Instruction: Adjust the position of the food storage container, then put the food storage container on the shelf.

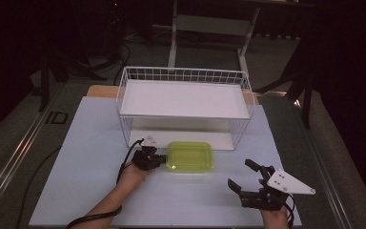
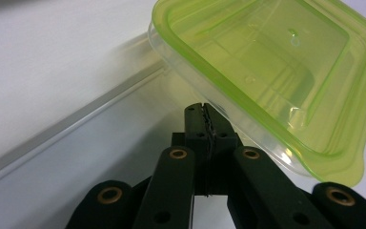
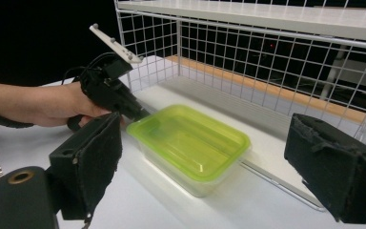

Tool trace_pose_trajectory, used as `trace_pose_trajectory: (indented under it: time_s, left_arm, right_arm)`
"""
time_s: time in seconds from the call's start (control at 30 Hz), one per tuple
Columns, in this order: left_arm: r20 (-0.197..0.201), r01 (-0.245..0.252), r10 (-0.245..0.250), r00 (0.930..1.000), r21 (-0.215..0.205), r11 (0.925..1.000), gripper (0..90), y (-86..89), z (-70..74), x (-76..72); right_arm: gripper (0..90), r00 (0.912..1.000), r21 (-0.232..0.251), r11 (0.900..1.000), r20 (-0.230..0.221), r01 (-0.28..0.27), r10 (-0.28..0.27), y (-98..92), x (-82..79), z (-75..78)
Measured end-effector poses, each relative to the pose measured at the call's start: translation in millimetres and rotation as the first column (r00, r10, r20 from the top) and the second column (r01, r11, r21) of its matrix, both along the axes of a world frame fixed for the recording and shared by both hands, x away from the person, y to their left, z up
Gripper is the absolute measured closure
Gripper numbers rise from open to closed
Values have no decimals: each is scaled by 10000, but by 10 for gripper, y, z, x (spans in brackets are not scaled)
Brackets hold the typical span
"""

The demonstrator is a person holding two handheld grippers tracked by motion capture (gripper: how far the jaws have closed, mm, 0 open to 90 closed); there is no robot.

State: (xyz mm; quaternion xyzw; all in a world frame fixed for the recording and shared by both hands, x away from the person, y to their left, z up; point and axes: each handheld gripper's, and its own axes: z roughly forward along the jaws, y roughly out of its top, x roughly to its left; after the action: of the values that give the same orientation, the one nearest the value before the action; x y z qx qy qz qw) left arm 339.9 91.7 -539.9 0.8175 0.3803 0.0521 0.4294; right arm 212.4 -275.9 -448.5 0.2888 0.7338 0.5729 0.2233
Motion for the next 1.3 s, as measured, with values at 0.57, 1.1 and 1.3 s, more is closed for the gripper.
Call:
trace_pose_trajectory:
  time_s: [0.57, 1.1, 1.3]
  left_arm:
    - [689, -476, 527, 9962, -738, 9961, 488, 516, 177, -420]
    - [2116, 667, -153, 9772, -2380, 9690, 23, 372, 635, -742]
    - [1974, 509, -14, 9803, -2461, 9679, 23, 254, 715, -610]
  right_arm:
    - [123, 9993, -336, 9990, -245, -291, 283, 90, 15, -50]
    - [130, 9967, -758, 9971, -799, 97, -158, 149, 133, 29]
    - [154, 9945, -820, 9966, -1037, 35, -120, 176, 276, 53]
